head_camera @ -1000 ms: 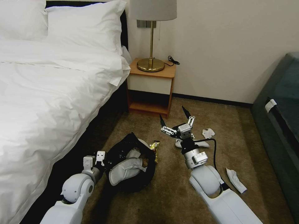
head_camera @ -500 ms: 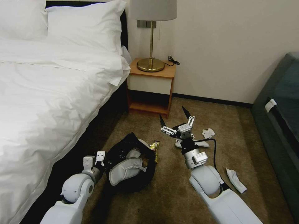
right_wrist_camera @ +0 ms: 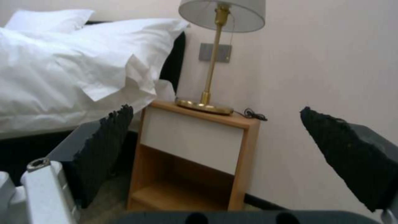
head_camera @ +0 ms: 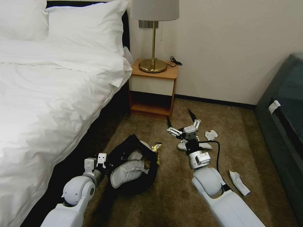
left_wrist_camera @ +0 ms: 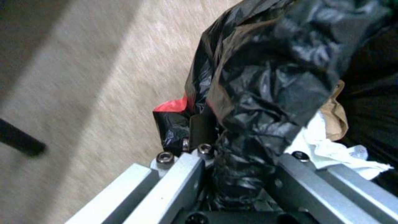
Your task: Pick up the trash bin, then pick up the garbage on the floor and place it into the trash bin.
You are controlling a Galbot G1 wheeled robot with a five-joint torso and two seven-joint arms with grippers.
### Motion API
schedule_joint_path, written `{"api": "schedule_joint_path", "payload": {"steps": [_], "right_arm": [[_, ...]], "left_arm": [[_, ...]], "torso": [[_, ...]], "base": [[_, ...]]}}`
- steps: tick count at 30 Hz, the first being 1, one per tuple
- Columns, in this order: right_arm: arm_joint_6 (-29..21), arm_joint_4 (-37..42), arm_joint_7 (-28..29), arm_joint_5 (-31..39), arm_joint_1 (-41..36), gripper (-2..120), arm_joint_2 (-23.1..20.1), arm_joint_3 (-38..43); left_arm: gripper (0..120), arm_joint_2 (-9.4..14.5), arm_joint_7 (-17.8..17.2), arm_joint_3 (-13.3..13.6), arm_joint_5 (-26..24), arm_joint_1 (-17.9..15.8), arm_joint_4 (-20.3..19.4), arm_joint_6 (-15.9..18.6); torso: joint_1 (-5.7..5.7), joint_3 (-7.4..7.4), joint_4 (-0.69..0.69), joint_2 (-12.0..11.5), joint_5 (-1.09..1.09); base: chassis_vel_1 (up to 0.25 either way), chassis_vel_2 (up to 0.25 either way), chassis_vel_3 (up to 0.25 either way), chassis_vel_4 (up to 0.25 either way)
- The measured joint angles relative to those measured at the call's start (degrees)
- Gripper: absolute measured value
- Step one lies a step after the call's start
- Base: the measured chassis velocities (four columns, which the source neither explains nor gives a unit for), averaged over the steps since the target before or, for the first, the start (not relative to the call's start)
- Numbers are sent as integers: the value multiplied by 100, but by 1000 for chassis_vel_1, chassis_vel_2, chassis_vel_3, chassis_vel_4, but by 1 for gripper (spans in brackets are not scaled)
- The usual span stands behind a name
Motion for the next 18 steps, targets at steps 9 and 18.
{"api": "schedule_joint_path", "payload": {"steps": [9,18], "right_arm": [[90,-17,-40,3,56,100,-63,-41],[118,-112,-21,-94,79,100,-126,-53]], "left_arm": [[0,-3,-3,21,-63,-46,-6,-36],[0,42,2,29,-91,-49,-78,-48]], "torso": [[0,0,-1,0,-4],[0,0,-1,0,-4]], "base": [[0,0,0,0],[0,0,0,0]]}}
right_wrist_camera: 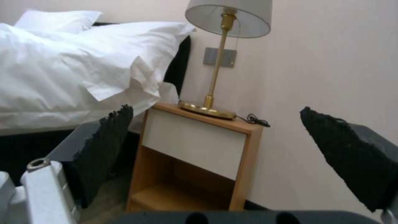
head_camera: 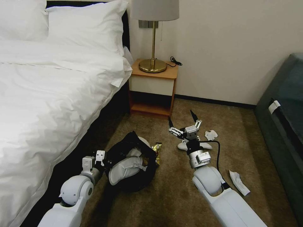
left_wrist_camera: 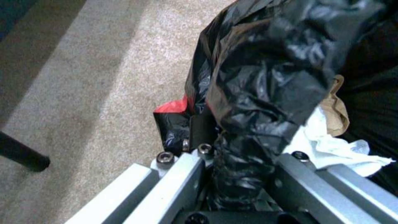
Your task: Pick up the trash bin, then pick up the garbage on the floor and place it into the trash bin.
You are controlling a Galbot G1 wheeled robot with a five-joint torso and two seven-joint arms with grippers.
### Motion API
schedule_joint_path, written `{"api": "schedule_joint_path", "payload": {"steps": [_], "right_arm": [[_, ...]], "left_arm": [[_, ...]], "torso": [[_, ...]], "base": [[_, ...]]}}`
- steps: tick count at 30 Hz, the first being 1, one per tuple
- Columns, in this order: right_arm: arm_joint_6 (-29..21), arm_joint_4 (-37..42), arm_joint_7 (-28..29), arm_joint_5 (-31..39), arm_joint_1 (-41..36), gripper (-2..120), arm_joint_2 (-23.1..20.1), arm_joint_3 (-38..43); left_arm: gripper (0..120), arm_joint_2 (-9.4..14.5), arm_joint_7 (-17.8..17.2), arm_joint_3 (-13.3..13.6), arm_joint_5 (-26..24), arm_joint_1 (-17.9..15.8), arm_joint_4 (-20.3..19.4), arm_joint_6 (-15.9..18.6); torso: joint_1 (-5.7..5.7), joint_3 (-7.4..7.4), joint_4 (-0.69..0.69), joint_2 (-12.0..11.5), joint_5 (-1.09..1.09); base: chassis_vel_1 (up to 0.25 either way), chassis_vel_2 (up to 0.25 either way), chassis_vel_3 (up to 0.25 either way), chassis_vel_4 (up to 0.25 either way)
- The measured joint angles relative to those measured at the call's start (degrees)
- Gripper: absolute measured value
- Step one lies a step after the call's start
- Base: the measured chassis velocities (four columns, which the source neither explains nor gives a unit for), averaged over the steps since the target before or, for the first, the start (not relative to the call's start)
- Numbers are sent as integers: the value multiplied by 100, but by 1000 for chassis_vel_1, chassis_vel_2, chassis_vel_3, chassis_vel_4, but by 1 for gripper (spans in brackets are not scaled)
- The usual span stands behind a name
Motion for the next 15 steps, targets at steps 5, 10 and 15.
{"api": "schedule_joint_path", "payload": {"steps": [5,10,15], "right_arm": [[-68,-249,172,-64,111,100,30,-1],[-123,-659,297,176,251,100,50,-5],[-164,-795,310,250,294,100,72,-13]], "left_arm": [[0,-12,-14,-14,-6,-10,-64,9],[0,-35,-46,-34,-72,5,-174,15],[0,-37,-50,-58,-81,43,-208,16]], "torso": [[0,0,1,0,0],[0,0,0,0,0],[0,0,0,0,0]], "base": [[0,0,0,0],[0,0,0,0],[0,0,0,0]]}}
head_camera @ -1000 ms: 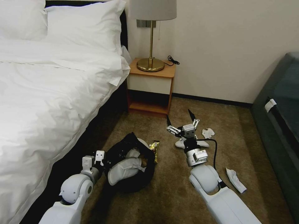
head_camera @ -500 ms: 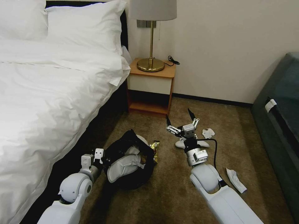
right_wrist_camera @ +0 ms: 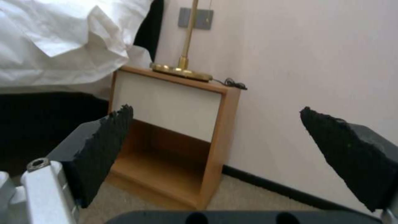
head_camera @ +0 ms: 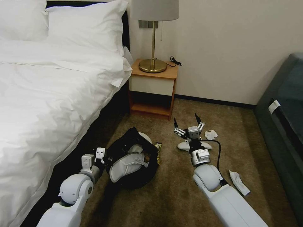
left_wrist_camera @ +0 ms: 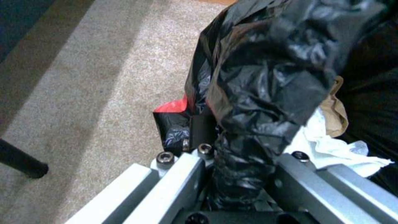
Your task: Pick up the trash bin, then pick up the garbage on the floor and place it into the trash bin.
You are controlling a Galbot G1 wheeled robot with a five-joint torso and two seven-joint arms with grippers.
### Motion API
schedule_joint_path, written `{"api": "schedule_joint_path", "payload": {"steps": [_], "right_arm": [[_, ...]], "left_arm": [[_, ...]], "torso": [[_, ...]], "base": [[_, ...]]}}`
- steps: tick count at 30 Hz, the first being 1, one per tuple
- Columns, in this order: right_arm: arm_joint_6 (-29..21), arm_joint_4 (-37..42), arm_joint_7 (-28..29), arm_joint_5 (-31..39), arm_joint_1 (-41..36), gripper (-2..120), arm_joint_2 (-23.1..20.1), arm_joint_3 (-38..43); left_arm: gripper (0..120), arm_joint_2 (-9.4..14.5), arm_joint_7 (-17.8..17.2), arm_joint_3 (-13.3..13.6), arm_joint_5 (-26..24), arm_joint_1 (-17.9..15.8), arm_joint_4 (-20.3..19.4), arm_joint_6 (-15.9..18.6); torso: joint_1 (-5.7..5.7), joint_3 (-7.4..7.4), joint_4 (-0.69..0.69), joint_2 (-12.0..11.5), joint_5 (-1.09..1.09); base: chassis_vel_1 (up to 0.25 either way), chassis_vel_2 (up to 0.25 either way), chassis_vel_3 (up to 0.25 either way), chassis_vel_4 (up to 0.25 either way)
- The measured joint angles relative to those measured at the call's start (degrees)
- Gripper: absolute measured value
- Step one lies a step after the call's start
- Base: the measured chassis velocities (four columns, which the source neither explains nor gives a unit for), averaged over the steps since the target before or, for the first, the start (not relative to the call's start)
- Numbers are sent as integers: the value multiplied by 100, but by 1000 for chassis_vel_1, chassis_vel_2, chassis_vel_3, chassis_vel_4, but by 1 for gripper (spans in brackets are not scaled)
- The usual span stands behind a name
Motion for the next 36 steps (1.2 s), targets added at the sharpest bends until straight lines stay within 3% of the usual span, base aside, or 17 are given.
{"api": "schedule_joint_path", "payload": {"steps": [14,27,36], "right_arm": [[-282,-516,-41,380,163,100,212,-177],[-579,-971,-32,899,226,100,-144,-358],[-579,-1223,-132,919,339,100,-53,-446]], "left_arm": [[0,-64,10,-53,-8,39,-204,-17],[0,-291,-124,-161,32,-70,-302,21],[0,-342,-150,-365,69,-131,-216,10]], "torso": [[0,0,1,0,0],[0,0,-2,0,-1],[0,0,1,0,0]], "base": [[0,0,0,0],[0,0,0,0],[0,0,0,0]]}}
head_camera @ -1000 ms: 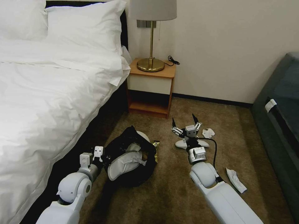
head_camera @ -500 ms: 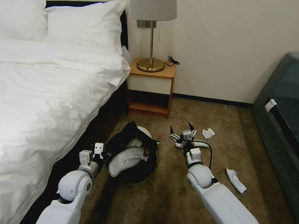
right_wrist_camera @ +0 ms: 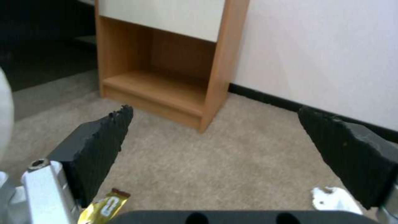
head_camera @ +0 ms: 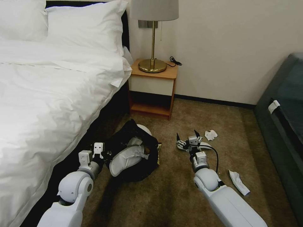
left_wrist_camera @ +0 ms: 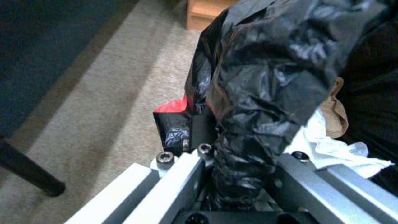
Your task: Pick up the trash bin, then pick up the garbage on the floor and place it into the trash bin.
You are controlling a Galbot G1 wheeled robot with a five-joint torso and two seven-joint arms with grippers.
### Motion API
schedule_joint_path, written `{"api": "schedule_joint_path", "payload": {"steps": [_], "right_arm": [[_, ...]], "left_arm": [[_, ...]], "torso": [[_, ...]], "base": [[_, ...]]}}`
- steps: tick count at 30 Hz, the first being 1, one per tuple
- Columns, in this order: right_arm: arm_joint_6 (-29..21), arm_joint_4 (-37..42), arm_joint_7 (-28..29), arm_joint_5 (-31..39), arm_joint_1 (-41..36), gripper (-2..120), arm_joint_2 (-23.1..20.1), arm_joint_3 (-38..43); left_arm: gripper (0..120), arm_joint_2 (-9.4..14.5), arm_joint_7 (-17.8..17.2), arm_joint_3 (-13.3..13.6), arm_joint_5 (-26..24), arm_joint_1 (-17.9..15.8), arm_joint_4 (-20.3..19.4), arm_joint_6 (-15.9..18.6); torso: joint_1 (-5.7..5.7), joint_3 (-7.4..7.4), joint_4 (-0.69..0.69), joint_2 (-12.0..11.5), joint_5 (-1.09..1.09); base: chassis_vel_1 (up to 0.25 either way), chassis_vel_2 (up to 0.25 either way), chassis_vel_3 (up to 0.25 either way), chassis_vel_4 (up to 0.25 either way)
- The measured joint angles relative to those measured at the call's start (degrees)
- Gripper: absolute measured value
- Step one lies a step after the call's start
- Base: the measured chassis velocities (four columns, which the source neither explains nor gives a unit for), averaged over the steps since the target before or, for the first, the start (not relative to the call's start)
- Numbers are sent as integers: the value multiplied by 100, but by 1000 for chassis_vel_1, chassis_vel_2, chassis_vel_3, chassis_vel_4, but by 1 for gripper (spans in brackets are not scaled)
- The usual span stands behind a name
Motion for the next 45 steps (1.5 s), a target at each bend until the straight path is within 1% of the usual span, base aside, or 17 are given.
{"api": "schedule_joint_path", "payload": {"steps": [2,10,13,16,20,30,35,45], "right_arm": [[11,-59,-40,-12,10,100,65,-37],[39,-176,-151,-22,68,100,121,-90],[64,-317,-271,-5,205,100,227,-192],[77,-397,-327,18,287,100,304,-283],[101,-473,-406,33,341,100,359,-355],[189,-946,-678,44,587,100,681,-623],[208,-1172,-811,-12,606,100,803,-658],[229,-1536,-1095,-16,639,100,881,-739]], "left_arm": [[0,-9,-6,-91,-22,-62,71,-13],[0,-4,-28,-193,-70,-72,79,-13],[0,-28,-39,-356,-91,-76,128,-19],[0,-9,-39,-414,-124,-76,151,-23],[0,-7,-39,-445,-149,-83,162,-26],[0,-52,-32,-554,-173,-96,246,-47],[0,-76,-24,-564,-171,-88,253,-53],[0,-149,-10,-532,-134,-54,253,-57]], "torso": [[0,0,-1,0,0],[0,0,-1,0,-1],[0,0,-1,0,-1],[0,0,0,0,-1],[0,0,-1,0,-1],[0,0,-1,0,-1],[0,0,-1,0,-1],[0,0,-2,0,-1]], "base": [[0,0,0,0],[0,0,0,0],[0,0,0,0],[0,0,0,0],[0,0,0,0],[0,0,0,0],[0,0,0,0],[0,0,0,0]]}}
